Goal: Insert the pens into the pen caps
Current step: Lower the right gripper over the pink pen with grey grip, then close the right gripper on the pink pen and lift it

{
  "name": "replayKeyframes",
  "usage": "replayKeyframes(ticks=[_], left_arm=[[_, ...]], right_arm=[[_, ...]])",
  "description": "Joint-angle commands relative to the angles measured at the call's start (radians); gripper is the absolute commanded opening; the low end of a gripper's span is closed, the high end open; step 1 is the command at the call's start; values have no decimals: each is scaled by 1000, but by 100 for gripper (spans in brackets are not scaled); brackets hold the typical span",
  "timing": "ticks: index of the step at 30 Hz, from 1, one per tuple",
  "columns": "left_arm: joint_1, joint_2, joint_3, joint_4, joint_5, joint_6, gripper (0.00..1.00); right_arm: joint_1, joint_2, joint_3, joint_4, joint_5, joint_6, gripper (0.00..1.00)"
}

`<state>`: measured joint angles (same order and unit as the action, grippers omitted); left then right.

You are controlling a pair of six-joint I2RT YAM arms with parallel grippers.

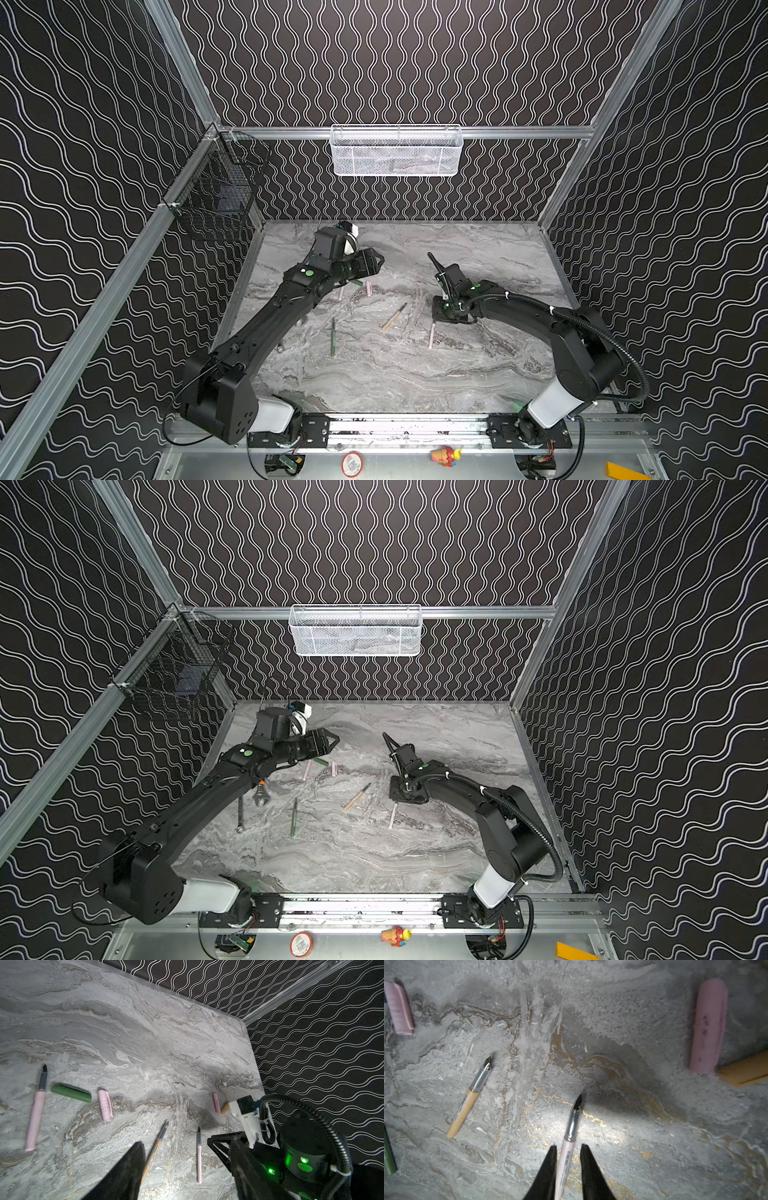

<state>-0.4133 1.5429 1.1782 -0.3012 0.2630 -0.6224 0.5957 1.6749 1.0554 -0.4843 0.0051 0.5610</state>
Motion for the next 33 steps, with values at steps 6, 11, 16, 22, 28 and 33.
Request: replayKeyframes(ticks=[6, 11, 16, 22, 28, 33], left_arm=[[-1, -4, 0, 30, -22, -2, 69], [-1, 0, 4, 28, -16, -5, 69], [-1, -7, 7, 13, -37, 2, 69], [-2, -10, 10, 9, -38, 5, 69], [-8, -5, 18, -9, -47, 13, 69], [-10, -7, 17, -8, -50, 19, 69]], right_arm=[[21, 40, 37, -84, 24, 49, 33], [33, 54, 41, -98, 9, 63, 34], [41, 94, 67, -114, 12, 60, 30], [47, 120, 71, -119, 27, 68, 29], [52, 158, 74, -117, 47, 67, 26], [52, 181, 59, -89, 53, 80, 19]])
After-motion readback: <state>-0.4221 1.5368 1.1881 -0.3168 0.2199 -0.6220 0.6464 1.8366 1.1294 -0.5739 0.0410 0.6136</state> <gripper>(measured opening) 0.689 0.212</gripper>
